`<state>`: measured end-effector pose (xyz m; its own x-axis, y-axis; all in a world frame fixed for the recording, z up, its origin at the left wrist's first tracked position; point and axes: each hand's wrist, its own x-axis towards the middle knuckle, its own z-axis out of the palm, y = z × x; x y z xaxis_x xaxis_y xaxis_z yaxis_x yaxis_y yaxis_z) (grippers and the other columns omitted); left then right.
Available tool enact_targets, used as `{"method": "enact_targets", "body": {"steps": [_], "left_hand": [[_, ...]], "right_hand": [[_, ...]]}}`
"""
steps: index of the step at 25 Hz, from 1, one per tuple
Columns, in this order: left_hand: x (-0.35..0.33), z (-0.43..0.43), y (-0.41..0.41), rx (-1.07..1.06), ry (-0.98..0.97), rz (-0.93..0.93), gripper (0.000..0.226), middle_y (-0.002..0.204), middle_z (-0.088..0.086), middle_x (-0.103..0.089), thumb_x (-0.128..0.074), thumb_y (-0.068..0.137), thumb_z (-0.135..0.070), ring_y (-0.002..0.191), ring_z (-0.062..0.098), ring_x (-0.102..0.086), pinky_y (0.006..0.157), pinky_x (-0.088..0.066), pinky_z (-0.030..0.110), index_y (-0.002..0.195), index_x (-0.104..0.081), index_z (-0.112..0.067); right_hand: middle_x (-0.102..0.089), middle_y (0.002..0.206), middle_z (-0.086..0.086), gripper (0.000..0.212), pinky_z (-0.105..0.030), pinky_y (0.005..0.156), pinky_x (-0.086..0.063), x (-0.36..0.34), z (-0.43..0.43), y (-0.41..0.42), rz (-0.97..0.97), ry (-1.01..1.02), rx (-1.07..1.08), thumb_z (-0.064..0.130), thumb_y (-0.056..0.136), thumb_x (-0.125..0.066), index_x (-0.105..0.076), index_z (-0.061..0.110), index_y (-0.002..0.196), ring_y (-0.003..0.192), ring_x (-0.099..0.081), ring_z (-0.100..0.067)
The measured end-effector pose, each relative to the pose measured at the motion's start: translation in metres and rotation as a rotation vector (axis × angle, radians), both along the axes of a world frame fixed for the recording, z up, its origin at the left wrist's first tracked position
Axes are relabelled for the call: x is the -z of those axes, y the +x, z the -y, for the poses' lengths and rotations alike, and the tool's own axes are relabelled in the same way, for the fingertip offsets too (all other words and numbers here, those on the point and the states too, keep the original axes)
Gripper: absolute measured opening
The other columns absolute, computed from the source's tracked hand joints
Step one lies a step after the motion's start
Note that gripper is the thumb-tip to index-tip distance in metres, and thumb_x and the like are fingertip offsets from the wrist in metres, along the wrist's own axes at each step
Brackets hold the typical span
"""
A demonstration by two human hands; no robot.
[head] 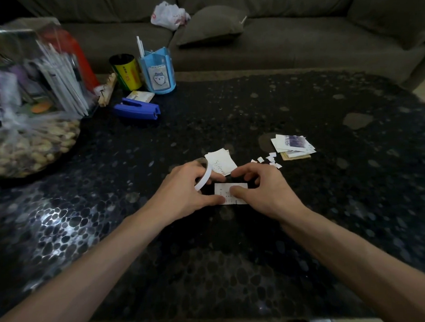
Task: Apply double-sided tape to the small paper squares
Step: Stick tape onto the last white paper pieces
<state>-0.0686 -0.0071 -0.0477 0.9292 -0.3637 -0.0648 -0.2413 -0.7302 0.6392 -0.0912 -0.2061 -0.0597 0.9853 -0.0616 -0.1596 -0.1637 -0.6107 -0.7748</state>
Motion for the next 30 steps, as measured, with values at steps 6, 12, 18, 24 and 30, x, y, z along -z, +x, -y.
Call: {"method": "enact_targets", "body": {"steps": [6,12,18,24,30], "left_hand": [[0.001,0.0,0.001,-0.019,0.005,-0.018,0.049,0.1,-0.021,-0.06,-0.09,0.075,-0.042,0.086,0.001,-0.063,0.073,-0.051,0.023,0.12,-0.075,-0.039],[0.002,0.002,0.003,-0.039,-0.045,-0.084,0.036,0.094,-0.013,-0.067,-0.088,0.077,-0.041,0.081,0.004,-0.067,0.078,-0.06,0.031,0.11,-0.076,-0.037],[0.015,0.013,0.001,-0.178,-0.109,-0.005,0.022,0.077,-0.012,-0.066,-0.085,0.079,-0.046,0.071,0.002,-0.062,0.067,-0.052,0.029,0.095,-0.078,-0.033],[0.015,0.015,0.003,-0.213,-0.092,-0.044,0.026,0.081,-0.011,-0.066,-0.089,0.075,-0.042,0.075,0.006,-0.062,0.075,-0.059,0.04,0.096,-0.076,-0.035],[0.008,0.018,0.005,-0.255,-0.068,-0.115,0.025,0.08,-0.01,-0.066,-0.092,0.074,-0.037,0.08,0.01,-0.064,0.082,-0.059,0.044,0.092,-0.076,-0.032]], "right_hand": [[-0.057,0.105,0.011,0.033,-0.032,0.095,-0.049,0.005,-0.002,0.002,0.018,-0.038,0.014,0.027,0.089,-0.081,-0.072,0.032,0.12,0.122,-0.052,-0.021],[-0.058,0.112,0.007,0.033,-0.029,0.09,-0.049,0.01,-0.004,0.002,0.075,-0.113,0.02,0.027,0.088,-0.082,-0.072,0.032,0.119,0.121,-0.053,-0.019],[-0.065,0.109,0.006,0.031,-0.017,0.075,-0.041,0.016,-0.003,0.004,0.111,-0.091,0.029,0.032,0.085,-0.084,-0.074,0.031,0.115,0.118,-0.055,-0.019],[-0.065,0.109,0.006,0.033,-0.025,0.083,-0.042,0.016,-0.003,0.005,0.109,-0.115,0.027,0.03,0.085,-0.084,-0.074,0.031,0.117,0.118,-0.055,-0.019],[-0.058,0.096,0.013,0.038,-0.016,0.065,-0.038,-0.002,0.006,0.006,0.009,-0.088,0.005,0.031,0.086,-0.085,-0.071,0.03,0.121,0.084,-0.054,-0.003]]}}
